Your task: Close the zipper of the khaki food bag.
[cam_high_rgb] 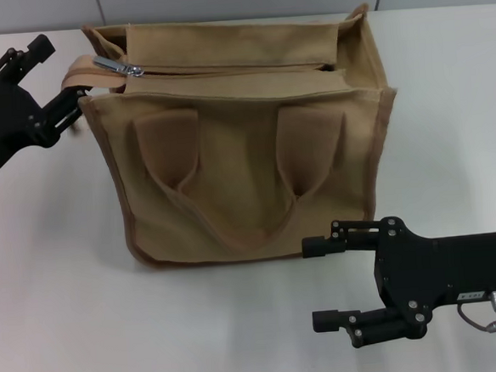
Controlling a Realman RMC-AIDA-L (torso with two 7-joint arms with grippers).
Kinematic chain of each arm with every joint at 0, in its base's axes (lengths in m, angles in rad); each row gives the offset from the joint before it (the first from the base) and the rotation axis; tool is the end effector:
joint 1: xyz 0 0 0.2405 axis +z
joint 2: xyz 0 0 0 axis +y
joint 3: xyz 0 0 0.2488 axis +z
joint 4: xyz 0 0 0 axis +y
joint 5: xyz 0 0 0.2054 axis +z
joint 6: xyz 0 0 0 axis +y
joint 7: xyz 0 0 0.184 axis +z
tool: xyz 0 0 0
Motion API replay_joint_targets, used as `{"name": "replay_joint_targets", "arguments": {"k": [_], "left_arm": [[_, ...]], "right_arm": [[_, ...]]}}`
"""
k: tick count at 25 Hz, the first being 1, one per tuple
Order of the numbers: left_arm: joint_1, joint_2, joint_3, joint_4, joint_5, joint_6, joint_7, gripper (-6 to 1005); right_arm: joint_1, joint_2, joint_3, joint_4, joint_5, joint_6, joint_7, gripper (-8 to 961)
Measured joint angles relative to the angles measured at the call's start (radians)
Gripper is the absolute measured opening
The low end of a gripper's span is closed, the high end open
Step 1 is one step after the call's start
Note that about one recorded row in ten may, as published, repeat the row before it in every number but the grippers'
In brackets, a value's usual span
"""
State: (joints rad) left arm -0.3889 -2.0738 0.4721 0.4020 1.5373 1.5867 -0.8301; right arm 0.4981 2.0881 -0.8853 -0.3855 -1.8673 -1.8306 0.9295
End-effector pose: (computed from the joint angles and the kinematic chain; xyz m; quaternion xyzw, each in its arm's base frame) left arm -0.2705 0.3295 0.0249 -0.8141 -0.1414 -0.4093 0.3868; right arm 0.2071 0.2451 -0.0729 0.9346 -0.0582 -0.3499 0.0255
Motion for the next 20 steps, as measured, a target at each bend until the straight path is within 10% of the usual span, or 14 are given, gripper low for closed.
{"name": "replay_joint_targets", "arguments": {"k": [10,20], "left_arm": [[0.006,0.001,-0.022,-0.053,-0.01,0.005,-0.009,688],[-0.005,-0.002,-0.042,-0.11,-0.022,0.007,-0.014,218]], "right_arm": [[-0.004,-0.001,-0.005,0.044,0.093,-0.001,-0.029,769],[0.027,0.002,-0.007,0.171,0.313,-0.021,-0.16,769]]}}
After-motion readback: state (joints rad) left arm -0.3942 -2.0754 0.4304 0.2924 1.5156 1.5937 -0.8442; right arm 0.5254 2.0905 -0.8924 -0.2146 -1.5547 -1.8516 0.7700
